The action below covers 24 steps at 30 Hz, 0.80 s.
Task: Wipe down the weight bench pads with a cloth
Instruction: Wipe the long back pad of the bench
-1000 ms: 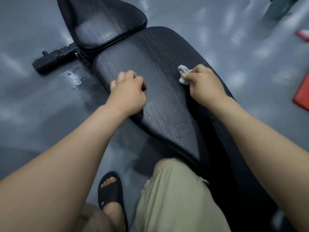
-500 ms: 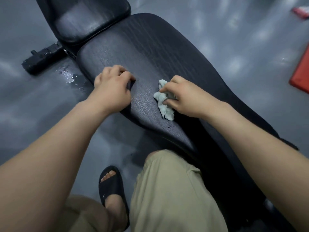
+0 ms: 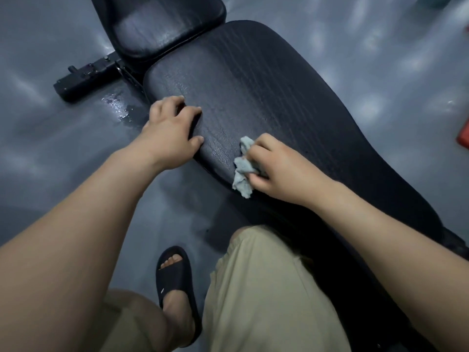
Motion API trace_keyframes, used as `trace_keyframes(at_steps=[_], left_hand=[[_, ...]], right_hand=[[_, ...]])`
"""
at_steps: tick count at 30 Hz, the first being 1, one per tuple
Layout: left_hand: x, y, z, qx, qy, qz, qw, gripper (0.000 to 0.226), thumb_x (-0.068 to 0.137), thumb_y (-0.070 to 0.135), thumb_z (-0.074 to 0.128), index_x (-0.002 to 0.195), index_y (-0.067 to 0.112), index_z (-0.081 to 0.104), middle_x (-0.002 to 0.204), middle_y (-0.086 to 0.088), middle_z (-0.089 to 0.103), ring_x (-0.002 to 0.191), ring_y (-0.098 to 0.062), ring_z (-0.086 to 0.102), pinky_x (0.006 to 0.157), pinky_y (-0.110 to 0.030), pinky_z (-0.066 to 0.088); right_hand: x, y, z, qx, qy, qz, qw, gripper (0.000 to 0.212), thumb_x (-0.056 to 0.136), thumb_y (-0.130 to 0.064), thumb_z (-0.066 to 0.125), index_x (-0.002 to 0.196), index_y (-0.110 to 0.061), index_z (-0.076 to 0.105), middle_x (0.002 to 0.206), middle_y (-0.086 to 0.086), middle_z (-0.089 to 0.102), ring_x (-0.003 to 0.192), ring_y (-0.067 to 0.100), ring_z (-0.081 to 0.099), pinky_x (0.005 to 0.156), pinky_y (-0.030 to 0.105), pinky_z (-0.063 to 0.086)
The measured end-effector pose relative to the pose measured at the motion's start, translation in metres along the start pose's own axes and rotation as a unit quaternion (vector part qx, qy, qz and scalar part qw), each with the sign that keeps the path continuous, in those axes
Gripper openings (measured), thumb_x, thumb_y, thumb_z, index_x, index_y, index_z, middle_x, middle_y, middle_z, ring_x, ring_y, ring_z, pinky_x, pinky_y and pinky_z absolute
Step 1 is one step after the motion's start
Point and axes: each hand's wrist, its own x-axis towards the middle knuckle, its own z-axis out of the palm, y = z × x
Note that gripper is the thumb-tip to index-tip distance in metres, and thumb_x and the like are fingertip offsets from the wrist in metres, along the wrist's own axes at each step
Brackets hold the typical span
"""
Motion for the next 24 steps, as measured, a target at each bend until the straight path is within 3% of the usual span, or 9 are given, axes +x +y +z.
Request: trace_keyframes(at_steps=[2,5,10,16,20,24], left_hand=[[0.000,-0.004,-0.003,-0.002,0.007,-0.019,1.000,0.076,0.088,0.048,0.069,0.152,0.023,0.037,0.161,-0.010,0.019,0.150,-0.031,0.010,0.123,-0.050,0.020],[-0.004,-0.006,-0.006,-0.021,0.005,-0.037,0.999,0.084,0.086,0.054,0.071,0.154,0.019,0.035,0.160,-0.009,0.021,0.150,-0.031,0.015,0.124,-0.046,0.021],[-0.008,-0.008,-0.011,-0.019,-0.014,-0.030,0.999,0.084,0.088,0.045,0.073,0.156,0.017,0.033,0.163,-0.011,0.020,0.151,-0.031,0.017,0.124,-0.039,0.018],[-0.010,-0.009,-0.005,-0.022,0.011,-0.043,0.999,0.080,0.088,0.046,0.072,0.154,0.020,0.036,0.160,-0.008,0.022,0.147,-0.033,0.016,0.123,-0.045,0.022],[-0.016,-0.012,0.003,-0.039,0.038,-0.043,0.998,0.076,0.089,0.044,0.072,0.152,0.018,0.038,0.157,-0.009,0.025,0.146,-0.035,0.019,0.122,-0.044,0.022],[-0.019,-0.007,0.004,-0.044,0.046,-0.038,0.997,0.063,0.091,0.038,0.070,0.145,0.016,0.046,0.152,-0.011,0.030,0.142,-0.035,0.023,0.120,-0.043,0.026]], right_hand=[[0.007,0.003,0.001,-0.009,-0.005,0.013,1.000,0.030,0.085,-0.035,0.052,0.097,-0.008,0.061,0.101,0.009,0.052,0.079,0.020,0.049,0.068,0.034,0.046],[0.055,0.011,0.008,0.002,0.030,0.031,0.999,0.021,0.090,-0.027,0.056,0.098,-0.009,0.065,0.103,0.011,0.054,0.089,0.028,0.056,0.075,0.033,0.047],[0.123,0.018,0.019,-0.010,0.102,0.087,0.991,0.026,0.092,-0.022,0.053,0.107,-0.009,0.070,0.108,0.014,0.057,0.100,0.037,0.055,0.085,0.042,0.050],[0.040,-0.016,0.023,0.018,0.028,-0.020,0.999,0.023,0.090,-0.029,0.058,0.097,-0.008,0.063,0.103,0.011,0.054,0.094,0.032,0.055,0.083,0.043,0.048],[-0.002,-0.019,0.020,0.002,0.017,0.002,1.000,0.023,0.090,-0.030,0.060,0.100,-0.010,0.064,0.105,0.006,0.052,0.095,0.027,0.053,0.083,0.042,0.049],[0.032,-0.039,0.035,0.000,0.053,0.019,0.998,0.026,0.089,-0.030,0.056,0.097,-0.007,0.063,0.105,0.013,0.054,0.095,0.033,0.054,0.077,0.043,0.050]])
